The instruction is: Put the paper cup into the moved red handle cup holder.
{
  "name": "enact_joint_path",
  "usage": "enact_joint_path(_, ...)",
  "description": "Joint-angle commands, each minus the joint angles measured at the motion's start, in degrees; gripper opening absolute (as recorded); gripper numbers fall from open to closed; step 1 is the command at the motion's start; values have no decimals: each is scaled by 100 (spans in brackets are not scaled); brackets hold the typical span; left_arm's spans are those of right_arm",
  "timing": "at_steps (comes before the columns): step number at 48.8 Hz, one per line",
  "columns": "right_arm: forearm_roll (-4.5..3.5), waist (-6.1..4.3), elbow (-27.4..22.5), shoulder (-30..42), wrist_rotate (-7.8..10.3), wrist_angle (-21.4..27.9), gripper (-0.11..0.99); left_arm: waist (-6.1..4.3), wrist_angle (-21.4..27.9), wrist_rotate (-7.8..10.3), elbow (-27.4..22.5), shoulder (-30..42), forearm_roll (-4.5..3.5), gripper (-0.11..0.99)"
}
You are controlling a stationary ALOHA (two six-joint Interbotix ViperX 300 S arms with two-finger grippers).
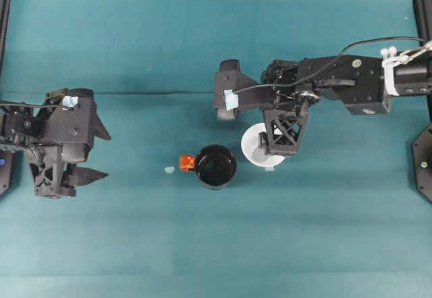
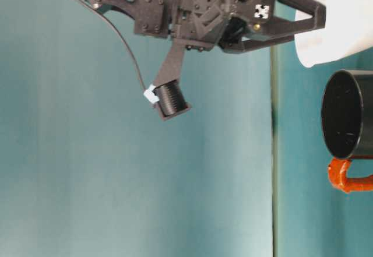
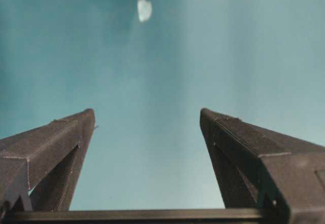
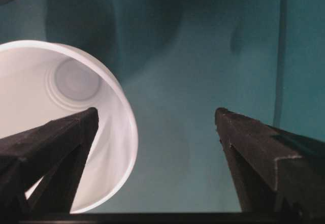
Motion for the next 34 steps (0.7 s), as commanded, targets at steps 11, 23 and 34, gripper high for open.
enact_joint_path(11,18,0,44,9,-53,-185,82,-9,-88,-18,-44,-18,9,92)
enact_joint_path(23,35,70,44,9,-26,-158,27,-9,-88,-26,-44,-9,9,92)
enact_joint_path(34,62,141,9,18,-18,-149,-7,-9,-88,-26,-53,-9,9,92)
